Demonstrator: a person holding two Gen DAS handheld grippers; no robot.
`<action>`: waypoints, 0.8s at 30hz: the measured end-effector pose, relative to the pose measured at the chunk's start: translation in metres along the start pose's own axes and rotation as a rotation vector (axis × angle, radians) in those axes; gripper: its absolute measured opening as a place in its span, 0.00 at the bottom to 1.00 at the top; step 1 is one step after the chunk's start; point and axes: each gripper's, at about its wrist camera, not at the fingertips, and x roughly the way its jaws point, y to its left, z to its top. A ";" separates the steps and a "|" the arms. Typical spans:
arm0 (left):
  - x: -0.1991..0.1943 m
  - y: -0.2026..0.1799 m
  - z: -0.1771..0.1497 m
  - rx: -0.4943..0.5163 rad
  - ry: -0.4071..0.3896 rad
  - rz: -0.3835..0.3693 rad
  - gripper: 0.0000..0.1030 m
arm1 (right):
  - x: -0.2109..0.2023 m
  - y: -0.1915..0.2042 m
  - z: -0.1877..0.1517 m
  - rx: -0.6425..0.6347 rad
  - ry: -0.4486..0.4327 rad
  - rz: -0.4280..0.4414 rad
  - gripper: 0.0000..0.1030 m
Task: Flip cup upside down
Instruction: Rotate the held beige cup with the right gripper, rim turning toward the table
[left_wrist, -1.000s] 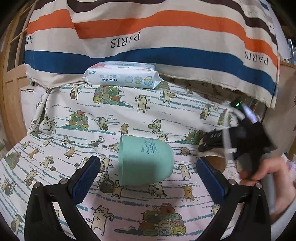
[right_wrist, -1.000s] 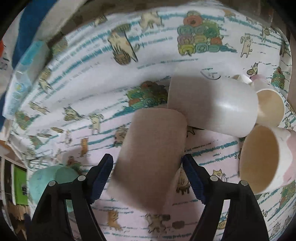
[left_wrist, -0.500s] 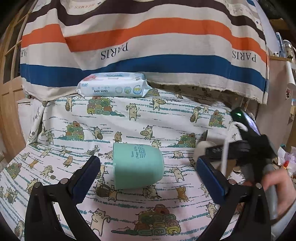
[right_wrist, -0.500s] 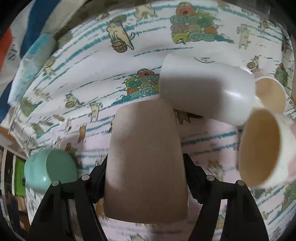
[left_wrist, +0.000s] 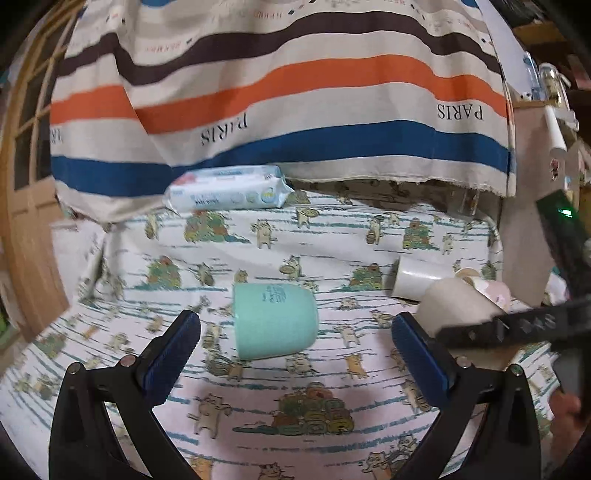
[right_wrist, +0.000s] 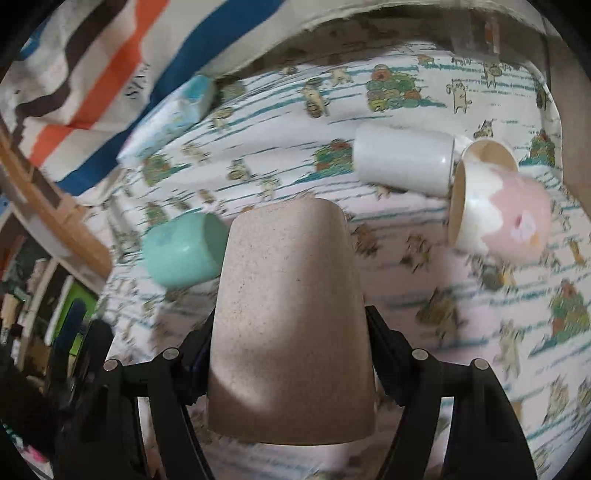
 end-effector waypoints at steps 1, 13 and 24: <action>-0.002 -0.001 0.000 0.008 -0.001 0.001 1.00 | 0.002 0.000 -0.005 0.011 0.010 0.020 0.71; -0.008 -0.001 -0.008 0.024 0.033 -0.016 1.00 | 0.027 -0.003 -0.039 0.042 0.048 0.040 0.71; -0.002 -0.008 -0.002 -0.007 0.045 -0.033 1.00 | -0.020 -0.011 -0.034 -0.058 -0.161 0.024 0.83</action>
